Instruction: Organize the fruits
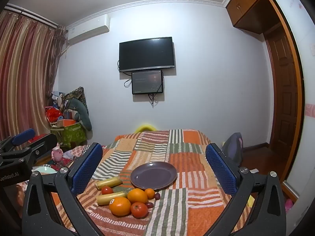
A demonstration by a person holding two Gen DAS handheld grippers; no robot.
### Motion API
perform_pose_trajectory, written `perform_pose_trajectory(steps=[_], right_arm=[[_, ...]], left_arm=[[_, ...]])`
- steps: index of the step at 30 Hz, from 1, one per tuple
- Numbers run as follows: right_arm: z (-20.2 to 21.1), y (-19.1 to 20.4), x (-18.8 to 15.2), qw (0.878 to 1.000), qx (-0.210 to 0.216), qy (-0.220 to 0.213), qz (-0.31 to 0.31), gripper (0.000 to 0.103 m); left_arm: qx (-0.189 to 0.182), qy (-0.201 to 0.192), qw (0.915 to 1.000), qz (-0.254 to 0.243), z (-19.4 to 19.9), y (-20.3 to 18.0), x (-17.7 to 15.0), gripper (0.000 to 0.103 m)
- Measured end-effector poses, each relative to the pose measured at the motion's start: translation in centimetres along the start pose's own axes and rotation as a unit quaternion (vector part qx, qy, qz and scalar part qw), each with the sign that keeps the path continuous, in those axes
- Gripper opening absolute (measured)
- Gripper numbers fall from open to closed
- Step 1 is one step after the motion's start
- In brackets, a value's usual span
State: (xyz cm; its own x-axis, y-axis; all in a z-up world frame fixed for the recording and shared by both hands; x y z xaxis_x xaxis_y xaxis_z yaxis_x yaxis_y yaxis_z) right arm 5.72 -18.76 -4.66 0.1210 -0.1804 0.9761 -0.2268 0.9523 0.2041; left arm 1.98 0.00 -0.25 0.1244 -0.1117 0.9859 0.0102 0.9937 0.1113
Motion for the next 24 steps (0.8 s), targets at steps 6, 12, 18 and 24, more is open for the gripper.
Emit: perform_pose_trajectory(steps=[6,12,18,24], right_arm=[[-0.2,-0.2,0.0,1.0,-0.002,0.002,-0.003,0.103],[-0.1,0.0,0.0,1.0,-0.002,0.001,-0.002,0.103],[0.0,0.0,0.0,1.0,-0.002,0.002,-0.002,0.103],[0.0,0.0,0.0,1.0,-0.002,0.002,-0.003,0.103]], left_arm=[[0.003,0.017,0.9999,-0.001,-0.8,-0.2,0.1,0.103],[-0.002,0.008,1.0,0.001,-0.4,0.3,-0.3,0.103],[-0.004,0.006,1.0,-0.003,-0.2,0.0,-0.2,0.103],[-0.002,0.005,1.0,-0.005,-0.2,-0.1,0.0,0.103]])
Point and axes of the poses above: each gripper's, at about its wrist camera, not at the fingertips, and z roughly against the way its jaws point, y to its left, x to its top, the point moved 2 cm from there along -z, roughly the way its jaws point, and after that the axes turned 9 degrees about -z, right-handed, at the moved point
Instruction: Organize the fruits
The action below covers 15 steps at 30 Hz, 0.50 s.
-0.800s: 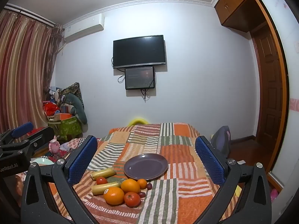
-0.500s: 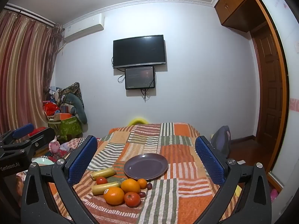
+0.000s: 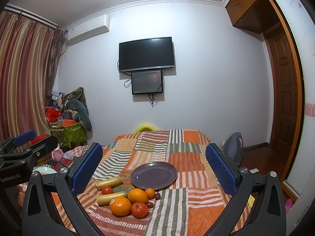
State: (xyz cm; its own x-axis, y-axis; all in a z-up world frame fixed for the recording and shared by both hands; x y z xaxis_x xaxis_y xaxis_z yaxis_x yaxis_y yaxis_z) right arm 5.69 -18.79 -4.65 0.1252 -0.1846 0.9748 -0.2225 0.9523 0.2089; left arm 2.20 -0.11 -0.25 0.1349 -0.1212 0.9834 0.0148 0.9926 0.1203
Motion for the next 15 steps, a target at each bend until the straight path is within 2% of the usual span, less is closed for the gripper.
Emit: perform_pose_trajectory(steps=[15], right_arm=[[-0.1,0.0,-0.05,1.0,0.002,0.001,0.0,0.103]], left_arm=[[0.003,-0.004,1.0,0.0,0.24,0.19,0.25,0.103]])
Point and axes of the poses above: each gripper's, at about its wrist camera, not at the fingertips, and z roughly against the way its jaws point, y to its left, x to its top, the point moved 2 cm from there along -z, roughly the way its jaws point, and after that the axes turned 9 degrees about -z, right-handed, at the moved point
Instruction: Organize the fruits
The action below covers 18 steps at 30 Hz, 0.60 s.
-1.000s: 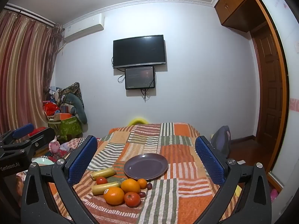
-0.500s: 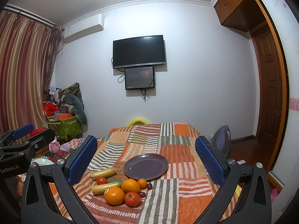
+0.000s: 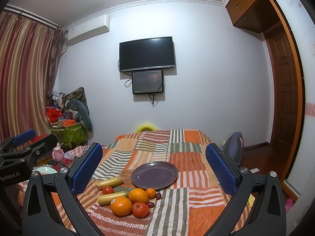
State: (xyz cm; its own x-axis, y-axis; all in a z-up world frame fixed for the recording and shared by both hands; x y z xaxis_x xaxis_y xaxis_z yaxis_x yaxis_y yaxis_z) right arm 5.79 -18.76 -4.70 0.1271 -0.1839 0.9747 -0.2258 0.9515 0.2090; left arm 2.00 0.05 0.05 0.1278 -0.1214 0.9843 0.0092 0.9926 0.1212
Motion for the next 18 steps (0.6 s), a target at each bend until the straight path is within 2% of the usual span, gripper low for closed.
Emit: perform_pose_trajectory(steps=[18], right_arm=[[0.22,0.33,0.0,1.0,0.002,0.001,-0.002,0.103]], left_arm=[[0.001,0.0,1.0,-0.003,-0.03,0.07,-0.12,0.103]])
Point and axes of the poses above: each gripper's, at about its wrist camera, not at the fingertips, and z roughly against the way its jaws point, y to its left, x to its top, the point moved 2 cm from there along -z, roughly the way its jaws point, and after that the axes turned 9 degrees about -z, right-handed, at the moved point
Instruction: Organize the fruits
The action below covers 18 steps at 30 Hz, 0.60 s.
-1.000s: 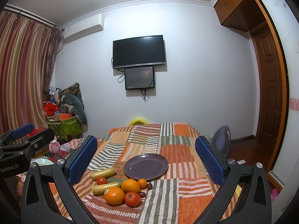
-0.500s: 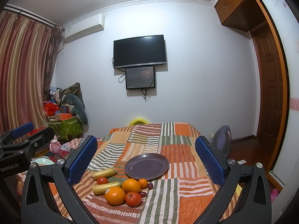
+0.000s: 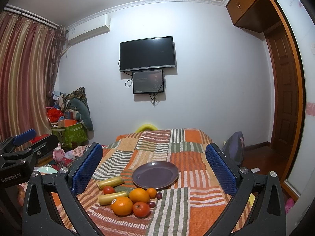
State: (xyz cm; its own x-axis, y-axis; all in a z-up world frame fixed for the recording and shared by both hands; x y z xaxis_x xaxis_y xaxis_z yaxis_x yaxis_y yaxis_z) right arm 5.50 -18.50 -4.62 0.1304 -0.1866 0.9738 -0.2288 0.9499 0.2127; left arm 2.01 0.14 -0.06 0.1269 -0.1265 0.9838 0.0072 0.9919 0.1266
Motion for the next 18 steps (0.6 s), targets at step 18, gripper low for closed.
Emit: perform_pose_trajectory(steps=[18], right_arm=[[-0.04,-0.09,-0.02,1.0,0.001,0.001,0.0,0.103]], left_arm=[[-0.001,0.0,1.0,0.0,0.02,-0.12,-0.08,0.103]])
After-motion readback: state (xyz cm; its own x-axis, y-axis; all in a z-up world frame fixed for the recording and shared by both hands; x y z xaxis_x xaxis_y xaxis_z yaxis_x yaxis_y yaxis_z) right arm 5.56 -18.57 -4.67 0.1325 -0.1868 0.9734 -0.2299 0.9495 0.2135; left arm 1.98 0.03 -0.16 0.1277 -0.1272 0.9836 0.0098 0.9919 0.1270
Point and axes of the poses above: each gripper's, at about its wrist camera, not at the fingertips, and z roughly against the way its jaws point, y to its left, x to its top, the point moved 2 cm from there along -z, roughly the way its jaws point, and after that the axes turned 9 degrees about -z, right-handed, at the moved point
